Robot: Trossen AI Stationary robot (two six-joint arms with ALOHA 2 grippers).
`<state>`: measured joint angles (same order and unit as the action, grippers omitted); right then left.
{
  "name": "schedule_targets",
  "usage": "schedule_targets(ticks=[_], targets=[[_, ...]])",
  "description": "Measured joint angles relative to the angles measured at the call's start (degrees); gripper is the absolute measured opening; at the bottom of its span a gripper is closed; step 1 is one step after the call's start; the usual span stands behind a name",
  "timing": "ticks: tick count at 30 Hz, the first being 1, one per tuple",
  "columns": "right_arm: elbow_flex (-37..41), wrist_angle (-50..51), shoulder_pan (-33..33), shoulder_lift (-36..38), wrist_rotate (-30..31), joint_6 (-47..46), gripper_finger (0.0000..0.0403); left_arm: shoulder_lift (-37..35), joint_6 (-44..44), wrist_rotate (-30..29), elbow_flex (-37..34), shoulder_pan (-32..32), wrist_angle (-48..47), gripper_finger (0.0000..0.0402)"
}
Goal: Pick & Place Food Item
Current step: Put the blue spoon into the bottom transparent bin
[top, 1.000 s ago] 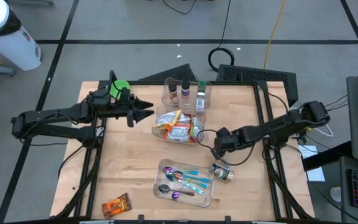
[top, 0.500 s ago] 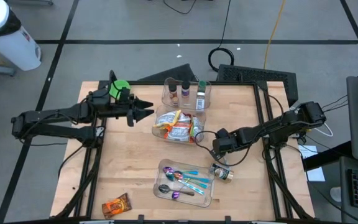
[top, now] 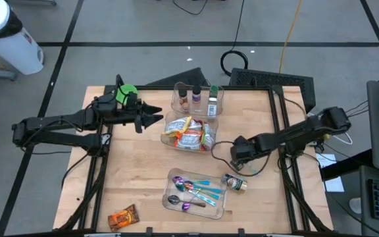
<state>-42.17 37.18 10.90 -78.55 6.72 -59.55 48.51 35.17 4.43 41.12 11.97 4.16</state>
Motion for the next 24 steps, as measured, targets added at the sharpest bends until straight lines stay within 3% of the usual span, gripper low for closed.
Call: schedule_targets(ticks=[5, 12, 18, 24], targets=[[-1.1, -2.2, -0.2, 13.1, 7.4, 0.7, 0.0004, 0.0, 0.1, 0.0, 0.0, 0.0, 0.4, 0.0296], [-2.2, -15.4, -0.9, 27.2, 10.8, 11.7, 0.0003, 1.5, 2.5, 0.7, 0.0, 0.0, 5.6, 0.0296], [-2.3, -31.5, -1.1, 26.3, 13.0, 23.1, 0.0002, 8.2, 9.1, 4.6, 1.0, -0.5, 10.1, 0.0296], [-4.1, -33.3, -2.0, 18.5, 12.6, 26.9, 0.0001, 18.6, 14.6, 6.7, 5.6, -2.6, 9.7, 0.0296]])
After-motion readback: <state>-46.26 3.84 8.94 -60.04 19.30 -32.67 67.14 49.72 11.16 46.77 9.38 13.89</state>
